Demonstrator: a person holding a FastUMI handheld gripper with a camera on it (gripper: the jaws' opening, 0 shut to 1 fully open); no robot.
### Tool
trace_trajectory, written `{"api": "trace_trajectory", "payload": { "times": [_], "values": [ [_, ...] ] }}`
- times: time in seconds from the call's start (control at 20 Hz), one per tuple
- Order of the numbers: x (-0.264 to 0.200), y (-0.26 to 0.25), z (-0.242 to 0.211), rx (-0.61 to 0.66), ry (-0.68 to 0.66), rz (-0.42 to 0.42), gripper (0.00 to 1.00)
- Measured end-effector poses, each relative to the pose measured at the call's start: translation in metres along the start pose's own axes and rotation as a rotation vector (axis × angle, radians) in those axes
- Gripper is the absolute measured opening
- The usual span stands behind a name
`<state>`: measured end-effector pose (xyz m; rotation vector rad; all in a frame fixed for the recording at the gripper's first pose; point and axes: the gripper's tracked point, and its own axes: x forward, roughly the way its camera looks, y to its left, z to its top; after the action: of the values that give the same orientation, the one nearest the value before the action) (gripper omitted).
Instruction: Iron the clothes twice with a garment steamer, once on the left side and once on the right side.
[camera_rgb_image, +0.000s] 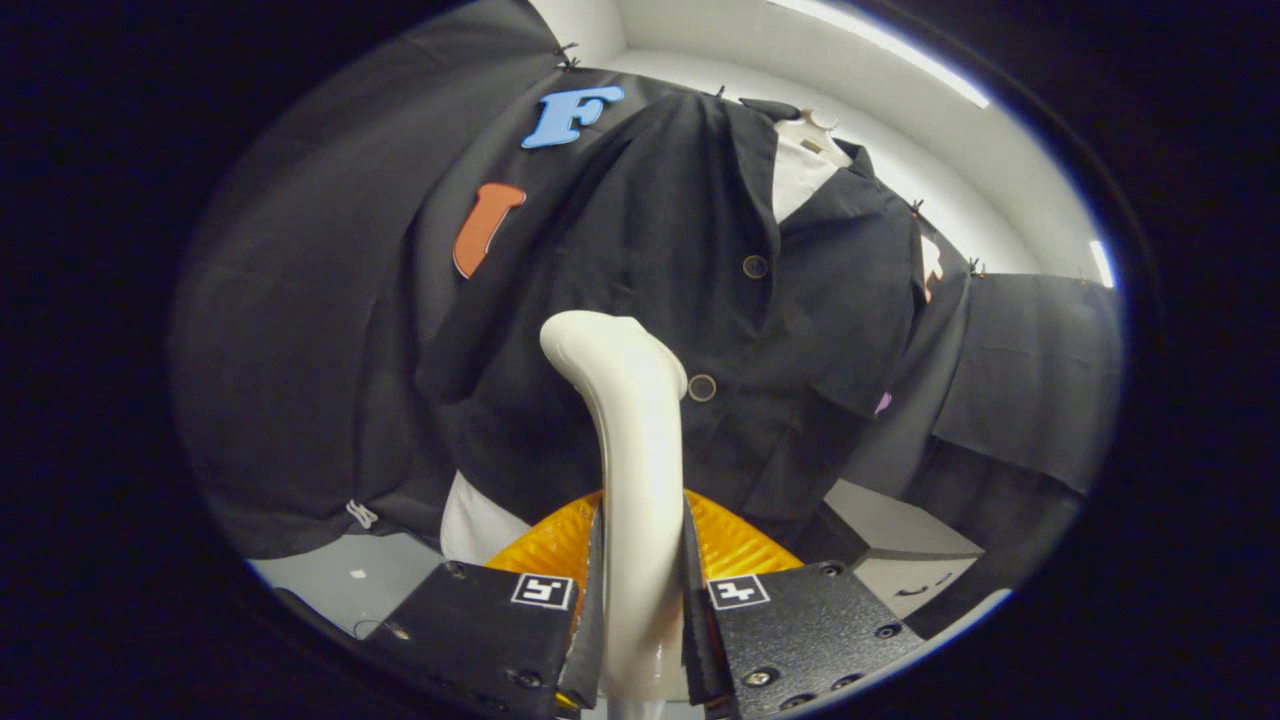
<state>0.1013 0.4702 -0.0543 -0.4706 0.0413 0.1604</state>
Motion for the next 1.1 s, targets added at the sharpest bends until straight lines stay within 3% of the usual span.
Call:
{"api": "trace_trajectory", "payload": {
  "times": [0.4,0.65,0.85,1.1],
  "values": [
    [-0.011,0.023,-0.077,-0.029,0.149,0.05,0.36],
    [-0.016,0.02,-0.108,-0.053,0.185,0.129,0.36],
    [-0.04,-0.015,-0.116,-0.017,0.173,0.196,0.36],
    [-0.075,-0.104,-0.138,0.061,0.181,0.205,0.36]
  ]
}}
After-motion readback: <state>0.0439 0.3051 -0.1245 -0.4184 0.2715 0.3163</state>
